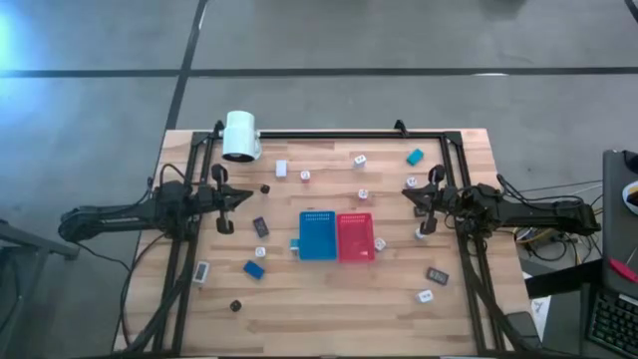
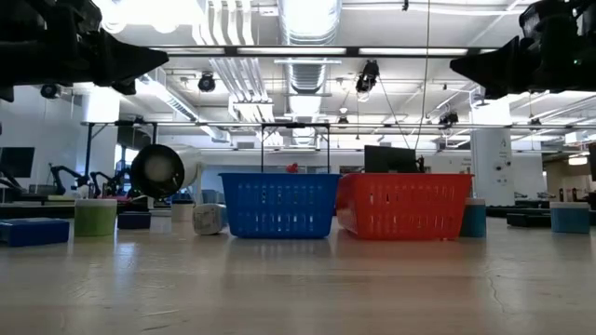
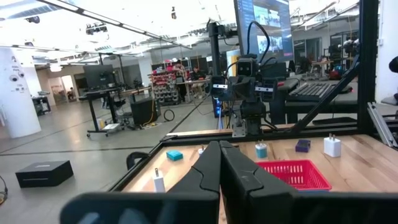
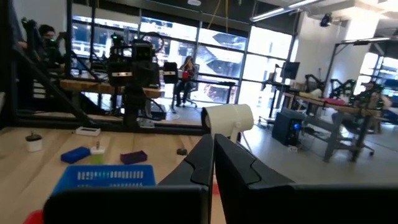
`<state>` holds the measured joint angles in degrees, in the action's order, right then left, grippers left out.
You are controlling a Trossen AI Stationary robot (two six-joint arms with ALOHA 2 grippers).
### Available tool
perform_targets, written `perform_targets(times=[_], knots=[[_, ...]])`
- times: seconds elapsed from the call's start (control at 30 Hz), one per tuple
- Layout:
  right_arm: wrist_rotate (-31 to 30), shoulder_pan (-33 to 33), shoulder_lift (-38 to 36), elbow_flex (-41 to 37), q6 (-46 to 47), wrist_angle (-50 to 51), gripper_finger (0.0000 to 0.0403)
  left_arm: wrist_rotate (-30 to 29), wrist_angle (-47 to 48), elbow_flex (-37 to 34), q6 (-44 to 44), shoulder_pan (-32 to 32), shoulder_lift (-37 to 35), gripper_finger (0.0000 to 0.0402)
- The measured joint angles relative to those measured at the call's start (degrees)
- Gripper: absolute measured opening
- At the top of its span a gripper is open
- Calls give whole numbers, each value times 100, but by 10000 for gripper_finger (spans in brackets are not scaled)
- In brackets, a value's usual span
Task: Sort adapters and digital timers
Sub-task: Put the purple charger adaptor into the red bin
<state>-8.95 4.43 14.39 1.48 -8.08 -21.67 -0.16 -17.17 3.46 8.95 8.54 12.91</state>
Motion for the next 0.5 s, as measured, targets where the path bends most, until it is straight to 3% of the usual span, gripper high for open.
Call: perform_targets(times=[0.5], knots=[[-45, -2, 2, 0, -258, -138, 8, 9, -425, 0, 365, 1, -2, 3]])
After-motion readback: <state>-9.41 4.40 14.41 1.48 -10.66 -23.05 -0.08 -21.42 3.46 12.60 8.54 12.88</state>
